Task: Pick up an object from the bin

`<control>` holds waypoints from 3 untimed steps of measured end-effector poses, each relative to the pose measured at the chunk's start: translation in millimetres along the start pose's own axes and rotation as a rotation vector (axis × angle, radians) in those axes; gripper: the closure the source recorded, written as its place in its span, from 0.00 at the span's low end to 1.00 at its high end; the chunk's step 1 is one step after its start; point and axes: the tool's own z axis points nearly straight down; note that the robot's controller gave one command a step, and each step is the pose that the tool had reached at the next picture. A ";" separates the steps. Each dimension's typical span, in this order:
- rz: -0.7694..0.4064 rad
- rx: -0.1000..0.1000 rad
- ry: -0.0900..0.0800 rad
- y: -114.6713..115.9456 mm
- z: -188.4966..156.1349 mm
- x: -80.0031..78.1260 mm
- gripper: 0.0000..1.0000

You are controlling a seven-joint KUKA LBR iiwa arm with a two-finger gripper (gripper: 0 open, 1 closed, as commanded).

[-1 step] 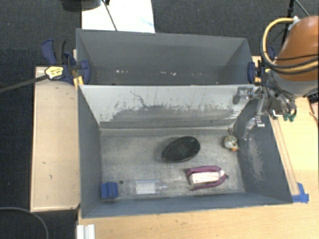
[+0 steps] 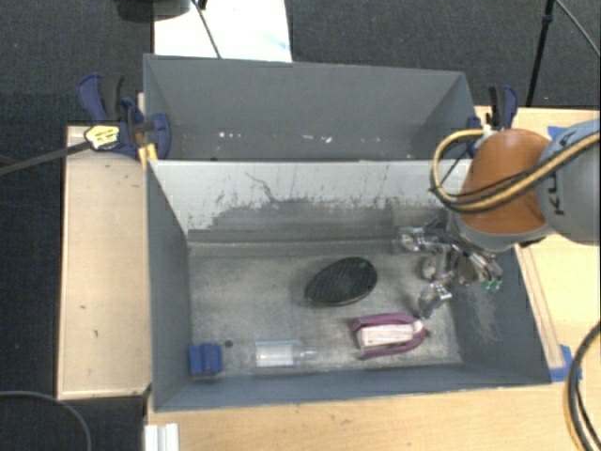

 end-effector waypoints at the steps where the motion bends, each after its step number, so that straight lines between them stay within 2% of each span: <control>1: 0.049 -0.002 -0.004 84.3 -4.2 -8.9 0.00; 2: 0.052 0.001 -0.003 79.0 -4.7 -7.6 1.00; 3: 0.010 0.000 -0.003 100.7 -61.7 23.0 1.00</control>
Offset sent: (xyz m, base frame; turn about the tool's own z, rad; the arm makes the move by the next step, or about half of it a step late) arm -0.0065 0.0792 0.0023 0.0560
